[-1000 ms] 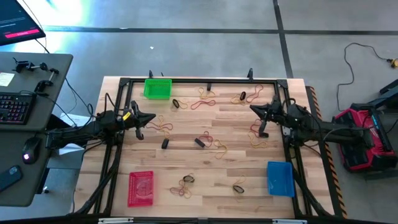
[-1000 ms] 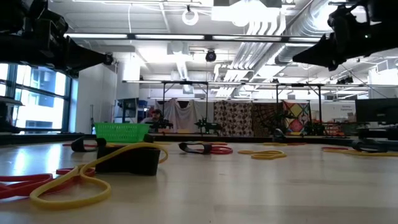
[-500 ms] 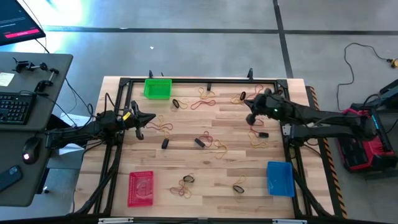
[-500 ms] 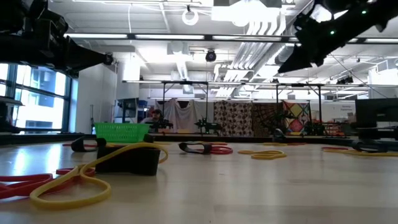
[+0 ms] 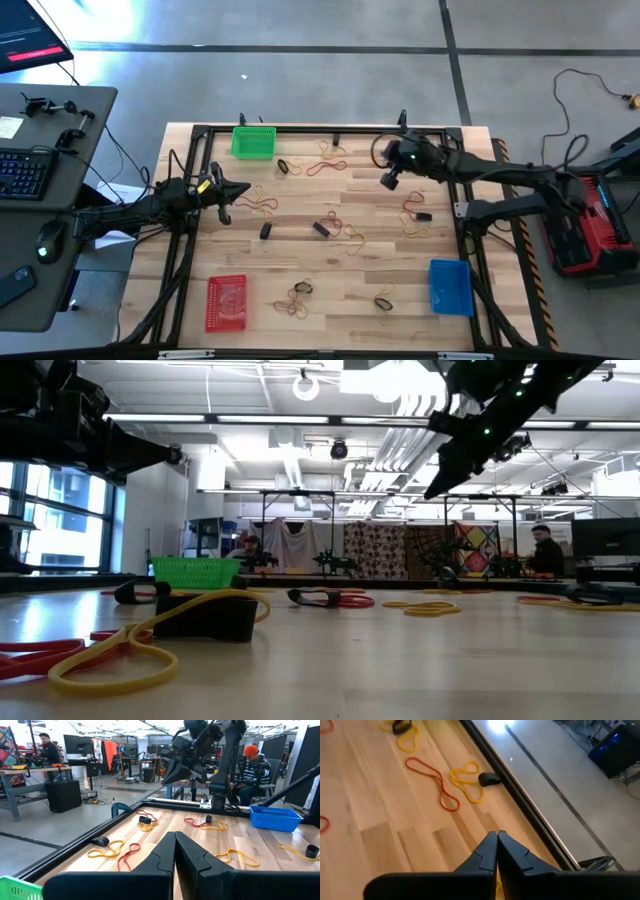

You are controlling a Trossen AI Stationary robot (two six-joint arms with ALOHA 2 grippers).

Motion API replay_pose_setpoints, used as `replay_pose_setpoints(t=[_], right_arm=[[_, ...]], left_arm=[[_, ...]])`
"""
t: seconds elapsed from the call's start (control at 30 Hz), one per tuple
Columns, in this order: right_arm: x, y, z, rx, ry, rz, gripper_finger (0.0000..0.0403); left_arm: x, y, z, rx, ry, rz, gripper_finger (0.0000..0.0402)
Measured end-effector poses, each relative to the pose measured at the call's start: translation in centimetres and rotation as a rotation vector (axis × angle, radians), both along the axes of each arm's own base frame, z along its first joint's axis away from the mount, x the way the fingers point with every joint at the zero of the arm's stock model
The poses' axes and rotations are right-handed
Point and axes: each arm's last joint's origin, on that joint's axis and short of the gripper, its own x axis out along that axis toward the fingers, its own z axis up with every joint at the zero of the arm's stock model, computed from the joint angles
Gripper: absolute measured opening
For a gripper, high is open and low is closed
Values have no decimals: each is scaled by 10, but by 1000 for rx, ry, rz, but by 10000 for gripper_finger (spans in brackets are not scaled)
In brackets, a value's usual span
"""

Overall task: Sort rubber bands into baskets
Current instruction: Put the black rubber band into the blue bin

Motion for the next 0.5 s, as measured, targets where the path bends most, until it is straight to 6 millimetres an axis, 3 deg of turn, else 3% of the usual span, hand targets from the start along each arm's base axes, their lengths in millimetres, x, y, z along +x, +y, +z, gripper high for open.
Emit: replay_pose_setpoints(t=[0.1, 0.37, 0.5], right_arm=[[10, -4, -4, 12, 35, -1, 24], [31, -16, -13, 114, 146, -194, 129], [39, -19, -14, 183, 205, -272, 155]], left_arm=[[0, 0, 0, 0, 0, 0, 0], [0, 0, 0, 0, 0, 0, 0], [0, 0, 0, 0, 0, 0, 0]])
